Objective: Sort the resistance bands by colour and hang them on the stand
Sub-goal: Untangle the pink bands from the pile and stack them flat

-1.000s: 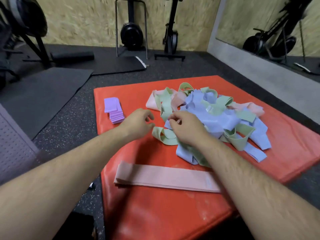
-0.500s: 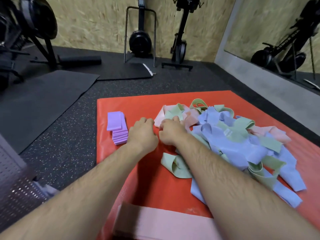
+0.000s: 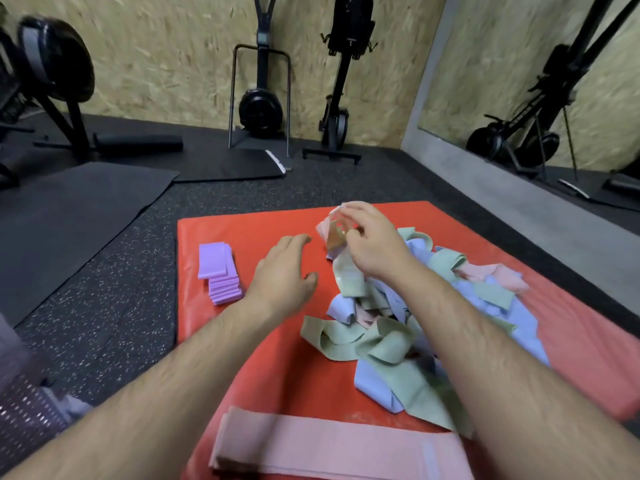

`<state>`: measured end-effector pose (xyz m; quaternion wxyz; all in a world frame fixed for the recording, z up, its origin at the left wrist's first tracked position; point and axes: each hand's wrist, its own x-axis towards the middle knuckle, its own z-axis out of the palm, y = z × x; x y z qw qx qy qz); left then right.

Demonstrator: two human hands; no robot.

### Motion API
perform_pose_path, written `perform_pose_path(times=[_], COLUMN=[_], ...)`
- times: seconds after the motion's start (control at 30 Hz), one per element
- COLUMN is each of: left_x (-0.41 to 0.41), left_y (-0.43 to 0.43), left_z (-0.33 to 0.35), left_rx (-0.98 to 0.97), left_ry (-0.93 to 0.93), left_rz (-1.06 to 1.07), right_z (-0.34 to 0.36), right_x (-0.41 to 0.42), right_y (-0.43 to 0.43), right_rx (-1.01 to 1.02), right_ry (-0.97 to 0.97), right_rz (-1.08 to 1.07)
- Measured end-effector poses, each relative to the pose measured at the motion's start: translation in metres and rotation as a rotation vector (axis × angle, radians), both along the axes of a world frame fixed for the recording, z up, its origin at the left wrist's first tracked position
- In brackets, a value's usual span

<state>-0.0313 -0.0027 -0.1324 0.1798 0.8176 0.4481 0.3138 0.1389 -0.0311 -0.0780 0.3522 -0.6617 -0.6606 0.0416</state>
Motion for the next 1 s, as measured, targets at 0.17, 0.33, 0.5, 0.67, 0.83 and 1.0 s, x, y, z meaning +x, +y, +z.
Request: perform_pose_path(times=[0.17,0.33,0.5,0.67,0.83,1.0], left_x=[0.002,0.001,-0.002,-0.002,0.01,0.018], left_y=[-0.03,-0.049,-0.055,-0.059,-0.065,-0.061], left_z=[0.023,0.038,0.034,0.018,0.013,0.006], left_rx=[0.09,0.142,0.144,0.06,-0.144,-0.228], left_ry=[-0.158,-0.277,-0.241,-0.149,-0.231,-0.217], left_rz=[-0.123,-0.212,-0.16,-0.164,-0.276,-0.276], right_z=[0.046,0.067,0.045,0.027,0.026,0.029], right_x=[-0.003,-0.012,-0.012,0.0,0.004,0.003], right_y=[-0.051,-0.086,-0.105,-0.102,-0.096,-0.099], right_rx=[0.139,0.286,0.32,0.296,0.285,0.33], right_ry=[0.104,0.13,0.248,0.257,0.352,0.387], right_rz=[-0.004,0.027,0.081,0.067,0.017,0.0])
